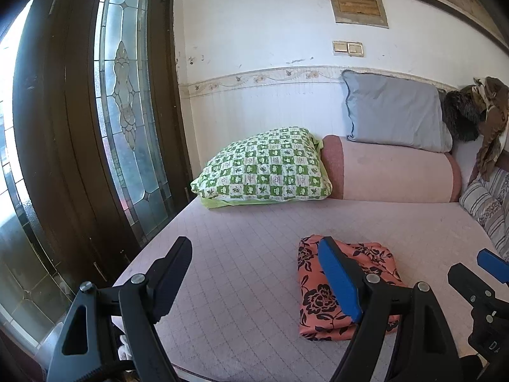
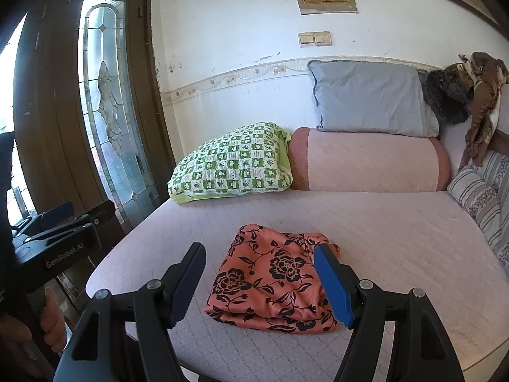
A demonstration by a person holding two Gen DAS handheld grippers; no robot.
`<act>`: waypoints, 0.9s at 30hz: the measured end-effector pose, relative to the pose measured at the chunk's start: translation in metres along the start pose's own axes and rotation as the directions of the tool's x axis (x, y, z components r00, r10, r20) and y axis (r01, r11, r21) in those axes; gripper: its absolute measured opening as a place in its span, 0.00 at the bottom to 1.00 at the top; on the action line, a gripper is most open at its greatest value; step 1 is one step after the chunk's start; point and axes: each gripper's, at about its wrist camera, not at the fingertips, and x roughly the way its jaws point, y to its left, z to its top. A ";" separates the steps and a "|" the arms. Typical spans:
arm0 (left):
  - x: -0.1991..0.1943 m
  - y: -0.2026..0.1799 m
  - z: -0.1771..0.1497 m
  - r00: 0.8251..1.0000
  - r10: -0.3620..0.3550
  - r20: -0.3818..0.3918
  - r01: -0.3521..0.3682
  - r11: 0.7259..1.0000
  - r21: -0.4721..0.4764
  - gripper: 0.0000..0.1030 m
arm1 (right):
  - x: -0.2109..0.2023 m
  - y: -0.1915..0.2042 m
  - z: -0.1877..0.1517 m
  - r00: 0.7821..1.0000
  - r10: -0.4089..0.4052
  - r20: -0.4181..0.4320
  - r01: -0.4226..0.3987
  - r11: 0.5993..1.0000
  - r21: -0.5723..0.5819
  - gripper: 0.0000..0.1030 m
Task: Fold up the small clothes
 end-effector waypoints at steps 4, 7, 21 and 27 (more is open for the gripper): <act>0.003 0.000 0.001 1.000 0.002 -0.005 -0.002 1.000 -0.007 0.80 | 0.002 -0.001 0.000 1.000 0.002 -0.004 -0.002 1.000 0.002 0.72; 0.007 0.000 0.001 1.000 0.004 -0.011 -0.004 1.000 -0.006 0.80 | 0.006 -0.001 0.000 1.000 0.003 -0.012 -0.003 1.000 0.003 0.72; 0.024 0.002 0.003 0.999 -0.004 -0.042 0.003 1.000 -0.018 0.80 | 0.033 0.007 0.002 0.998 0.019 -0.053 -0.020 1.000 -0.011 0.72; 0.029 0.003 0.002 0.999 -0.010 -0.053 0.009 1.000 -0.022 0.80 | 0.039 0.012 0.003 0.998 0.025 -0.060 -0.026 1.000 -0.012 0.72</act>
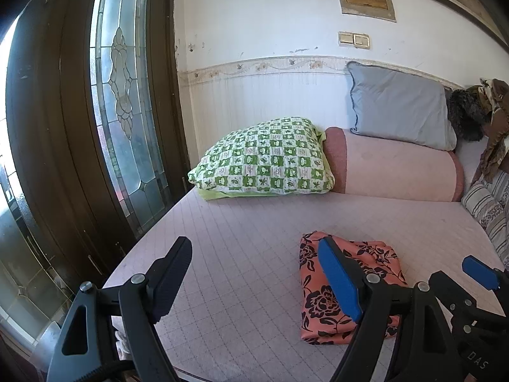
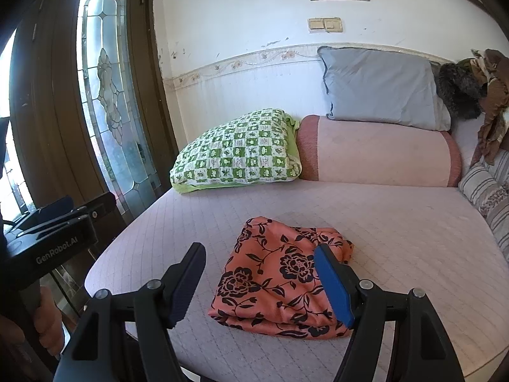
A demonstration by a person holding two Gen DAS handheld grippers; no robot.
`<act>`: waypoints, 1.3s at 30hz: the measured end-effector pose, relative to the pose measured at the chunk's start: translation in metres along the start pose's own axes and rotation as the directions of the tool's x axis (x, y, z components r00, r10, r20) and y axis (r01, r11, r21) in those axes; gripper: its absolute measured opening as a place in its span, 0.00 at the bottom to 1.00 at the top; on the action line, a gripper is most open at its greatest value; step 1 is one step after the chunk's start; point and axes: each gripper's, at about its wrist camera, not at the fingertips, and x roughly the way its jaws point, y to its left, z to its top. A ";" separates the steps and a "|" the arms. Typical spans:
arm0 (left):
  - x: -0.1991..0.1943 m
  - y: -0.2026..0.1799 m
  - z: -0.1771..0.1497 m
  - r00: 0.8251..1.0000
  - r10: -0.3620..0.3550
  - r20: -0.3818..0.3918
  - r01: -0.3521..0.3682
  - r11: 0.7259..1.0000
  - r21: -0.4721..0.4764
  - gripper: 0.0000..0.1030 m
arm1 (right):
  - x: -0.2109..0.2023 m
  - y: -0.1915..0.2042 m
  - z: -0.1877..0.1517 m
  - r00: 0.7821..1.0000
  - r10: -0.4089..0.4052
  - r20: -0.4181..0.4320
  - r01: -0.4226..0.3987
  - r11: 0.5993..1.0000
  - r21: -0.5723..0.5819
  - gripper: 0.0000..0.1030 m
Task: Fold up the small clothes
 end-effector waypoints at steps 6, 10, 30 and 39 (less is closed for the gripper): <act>0.005 -0.001 0.001 1.000 -0.011 -0.010 0.011 1.000 0.012 0.80 | 0.005 0.003 0.004 1.000 0.009 0.005 -0.009 1.000 0.013 0.72; 0.009 0.000 0.002 1.000 -0.016 -0.012 0.016 1.000 0.010 0.80 | 0.007 0.004 0.006 1.000 0.009 0.013 -0.010 1.000 0.013 0.72; 0.014 -0.001 0.006 0.999 -0.042 -0.021 0.042 0.999 0.014 0.80 | 0.017 0.004 0.008 1.000 0.004 0.008 -0.004 1.000 0.018 0.72; 0.016 0.001 0.007 0.999 -0.043 -0.022 0.043 0.999 0.004 0.80 | 0.021 0.004 0.006 1.000 0.007 -0.001 -0.007 1.000 0.016 0.72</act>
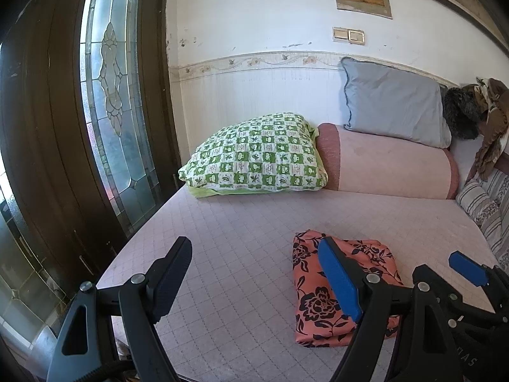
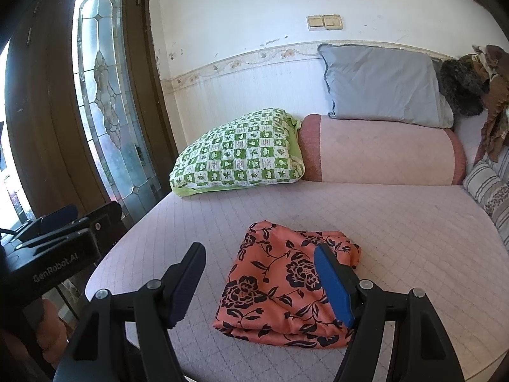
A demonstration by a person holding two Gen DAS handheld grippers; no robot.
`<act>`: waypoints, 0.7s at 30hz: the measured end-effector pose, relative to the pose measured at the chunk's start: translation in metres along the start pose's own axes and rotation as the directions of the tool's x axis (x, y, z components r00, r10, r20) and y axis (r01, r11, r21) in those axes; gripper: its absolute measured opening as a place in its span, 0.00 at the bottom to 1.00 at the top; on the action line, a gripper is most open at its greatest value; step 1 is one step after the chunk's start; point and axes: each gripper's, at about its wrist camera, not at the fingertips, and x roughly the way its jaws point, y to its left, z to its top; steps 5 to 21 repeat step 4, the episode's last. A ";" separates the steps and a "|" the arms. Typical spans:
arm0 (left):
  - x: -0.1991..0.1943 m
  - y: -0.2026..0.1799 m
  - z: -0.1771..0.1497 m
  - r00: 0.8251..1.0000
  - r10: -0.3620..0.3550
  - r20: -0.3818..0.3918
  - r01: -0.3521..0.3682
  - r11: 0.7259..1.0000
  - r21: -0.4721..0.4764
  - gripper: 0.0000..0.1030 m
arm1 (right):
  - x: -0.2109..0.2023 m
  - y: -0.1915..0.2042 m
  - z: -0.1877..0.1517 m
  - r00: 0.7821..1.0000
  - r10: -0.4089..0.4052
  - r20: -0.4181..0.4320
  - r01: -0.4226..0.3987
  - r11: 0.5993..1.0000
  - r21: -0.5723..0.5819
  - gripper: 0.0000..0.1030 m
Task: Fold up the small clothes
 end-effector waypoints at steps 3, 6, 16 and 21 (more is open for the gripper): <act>0.007 -0.003 0.000 1.000 -0.013 -0.006 0.013 1.000 -0.002 0.80 | 0.005 0.000 -0.002 1.000 0.006 -0.008 -0.006 1.000 0.000 0.72; 0.010 -0.003 0.000 1.000 -0.014 -0.013 0.014 1.000 -0.003 0.80 | 0.008 -0.001 -0.002 1.000 0.007 -0.012 -0.007 1.000 0.000 0.72; 0.010 -0.003 0.000 1.000 -0.014 -0.013 0.014 1.000 -0.003 0.80 | 0.008 -0.001 -0.002 1.000 0.007 -0.012 -0.007 1.000 0.000 0.72; 0.010 -0.003 0.000 1.000 -0.014 -0.013 0.014 1.000 -0.003 0.80 | 0.008 -0.001 -0.002 1.000 0.007 -0.012 -0.007 1.000 0.000 0.72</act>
